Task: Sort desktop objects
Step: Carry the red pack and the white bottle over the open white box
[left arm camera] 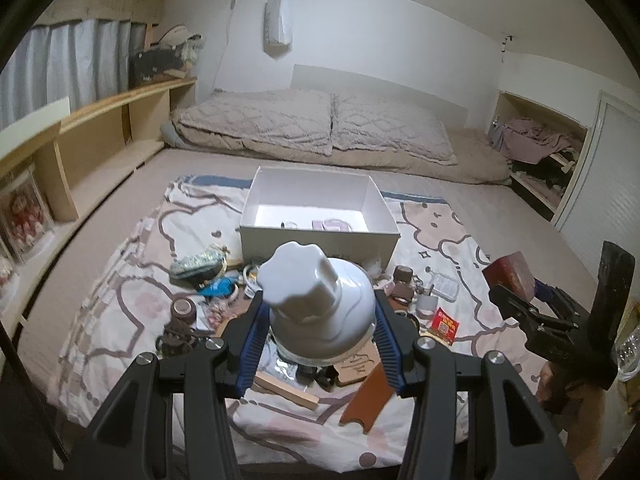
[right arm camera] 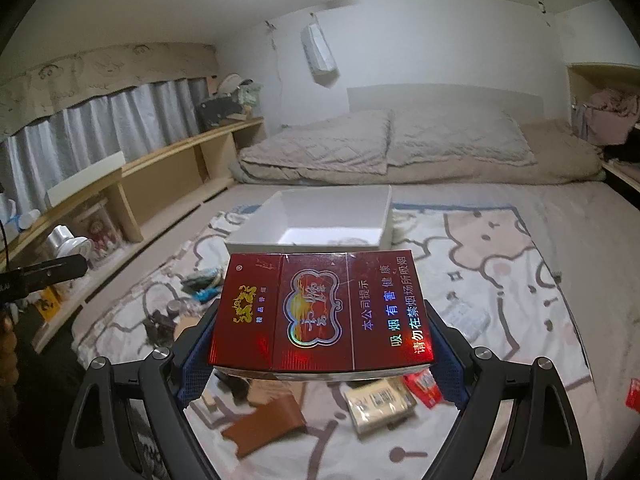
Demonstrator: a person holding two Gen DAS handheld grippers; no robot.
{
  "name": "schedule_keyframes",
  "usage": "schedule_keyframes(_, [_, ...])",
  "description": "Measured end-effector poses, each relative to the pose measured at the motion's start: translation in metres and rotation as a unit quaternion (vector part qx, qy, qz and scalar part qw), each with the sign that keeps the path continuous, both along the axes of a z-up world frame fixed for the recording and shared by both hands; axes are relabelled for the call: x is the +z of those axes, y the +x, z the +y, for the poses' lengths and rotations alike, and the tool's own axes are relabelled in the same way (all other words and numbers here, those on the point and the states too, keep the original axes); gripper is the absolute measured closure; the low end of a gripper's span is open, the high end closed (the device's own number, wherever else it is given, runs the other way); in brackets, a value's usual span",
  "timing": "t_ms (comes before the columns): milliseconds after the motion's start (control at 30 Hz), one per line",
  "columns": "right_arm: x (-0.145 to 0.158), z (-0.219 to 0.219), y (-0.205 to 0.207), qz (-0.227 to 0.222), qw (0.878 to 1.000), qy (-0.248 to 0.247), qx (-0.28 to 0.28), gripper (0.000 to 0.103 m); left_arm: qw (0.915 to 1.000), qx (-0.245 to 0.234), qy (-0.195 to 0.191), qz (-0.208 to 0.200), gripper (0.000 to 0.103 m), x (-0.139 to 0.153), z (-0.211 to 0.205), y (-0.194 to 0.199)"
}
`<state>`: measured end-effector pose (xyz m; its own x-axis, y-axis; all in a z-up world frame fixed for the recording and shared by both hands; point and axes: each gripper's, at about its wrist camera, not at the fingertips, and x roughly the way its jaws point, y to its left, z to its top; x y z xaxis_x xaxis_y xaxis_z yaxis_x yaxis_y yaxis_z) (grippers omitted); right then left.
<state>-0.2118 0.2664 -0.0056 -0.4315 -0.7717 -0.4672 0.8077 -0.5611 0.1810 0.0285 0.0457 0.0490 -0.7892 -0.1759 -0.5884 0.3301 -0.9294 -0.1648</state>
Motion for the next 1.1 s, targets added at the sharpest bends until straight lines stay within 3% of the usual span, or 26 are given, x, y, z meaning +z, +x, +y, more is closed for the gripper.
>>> schedule_keyframes(167, [0.017, -0.007, 0.001, 0.010, 1.000, -0.014, 0.011, 0.013, 0.9998, 0.009, -0.018, -0.002, 0.053, 0.016, -0.001, -0.005])
schedule_keyframes(467, [0.042, -0.042, -0.012, 0.016, 0.999, -0.031, 0.026, 0.013, 0.9982, 0.039, -0.035, 0.030, 0.053, 0.038, -0.026, -0.021])
schedule_keyframes(667, [0.049, -0.073, -0.034, 0.005, 0.999, -0.031, 0.041, 0.013, 0.9985, 0.041, -0.018, 0.030, 0.053, 0.042, -0.059, -0.053])
schedule_keyframes(867, [0.058, -0.111, -0.066, 0.004, 0.999, -0.023, 0.044, 0.013, 0.9978, 0.044, -0.027, 0.041, 0.053, 0.049, -0.089, -0.090])
schedule_keyframes(1100, [0.039, -0.160, -0.112, -0.026, 0.999, 0.005, 0.029, 0.013, 0.9984, 0.027, -0.026, 0.042, 0.053, 0.039, -0.135, -0.150])
